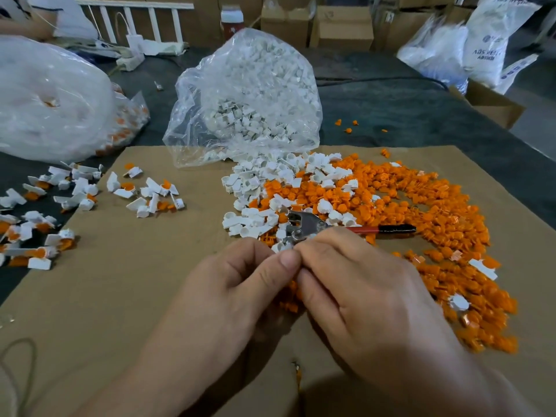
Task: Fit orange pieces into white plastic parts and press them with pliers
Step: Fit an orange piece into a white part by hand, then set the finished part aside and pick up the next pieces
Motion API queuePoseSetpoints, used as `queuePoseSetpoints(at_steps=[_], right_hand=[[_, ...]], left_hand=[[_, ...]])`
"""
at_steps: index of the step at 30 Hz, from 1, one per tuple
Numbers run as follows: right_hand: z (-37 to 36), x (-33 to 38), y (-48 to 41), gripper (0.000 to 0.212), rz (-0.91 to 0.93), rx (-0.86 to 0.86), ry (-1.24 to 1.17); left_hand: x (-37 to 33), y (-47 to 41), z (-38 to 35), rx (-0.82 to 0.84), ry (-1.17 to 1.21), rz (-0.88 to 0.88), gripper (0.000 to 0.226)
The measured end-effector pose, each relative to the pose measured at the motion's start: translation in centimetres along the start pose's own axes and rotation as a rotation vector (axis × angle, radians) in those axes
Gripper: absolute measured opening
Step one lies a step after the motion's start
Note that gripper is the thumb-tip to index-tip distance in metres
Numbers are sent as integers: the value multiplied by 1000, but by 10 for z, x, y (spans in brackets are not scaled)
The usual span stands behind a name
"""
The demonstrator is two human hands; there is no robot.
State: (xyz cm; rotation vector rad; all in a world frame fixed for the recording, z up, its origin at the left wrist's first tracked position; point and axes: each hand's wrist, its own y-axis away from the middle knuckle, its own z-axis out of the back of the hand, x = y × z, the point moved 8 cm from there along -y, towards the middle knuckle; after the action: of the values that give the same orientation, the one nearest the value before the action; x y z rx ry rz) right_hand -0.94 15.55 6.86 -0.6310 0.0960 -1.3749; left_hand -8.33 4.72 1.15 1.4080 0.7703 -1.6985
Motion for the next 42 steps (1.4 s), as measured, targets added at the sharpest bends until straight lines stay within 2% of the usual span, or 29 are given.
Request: queuePoseSetpoints(at_steps=[3, 8, 13, 16, 19, 21, 23, 26, 28, 35, 42], right_hand=[[2, -1, 1, 21, -6, -31, -81], [1, -6, 3, 10, -43, -28, -260], [4, -2, 1, 15, 0, -58, -274], [3, 1, 2, 10, 14, -47, -271], [7, -3, 2, 14, -56, -72, -294], [10, -5, 3, 11, -81, -73, -236], [4, -3, 3, 6, -79, 46, -88], [-21, 2, 7, 24, -71, 312, 23], [-29, 7, 8, 32, -39, 348, 105], [-36, 0, 5, 31, -26, 363, 294], [-40, -2, 10, 32, 11, 379, 245]], left_hand=[[8, 0, -8, 77, 214, 123, 43], [13, -2, -13, 110, 512, 139, 28], [8, -3, -12, 157, 678, 139, 22], [7, -2, -12, 160, 622, 147, 20], [11, -2, -9, 105, 565, 178, 5], [10, -5, -1, 38, 562, 181, 10], [10, -9, 13, -75, 528, 156, 19], [11, -12, 28, -190, 497, 137, 34], [11, -12, 27, -186, 479, 136, 33], [11, -9, 17, -131, 411, 153, 27], [13, -8, 17, -123, 370, 172, 30]])
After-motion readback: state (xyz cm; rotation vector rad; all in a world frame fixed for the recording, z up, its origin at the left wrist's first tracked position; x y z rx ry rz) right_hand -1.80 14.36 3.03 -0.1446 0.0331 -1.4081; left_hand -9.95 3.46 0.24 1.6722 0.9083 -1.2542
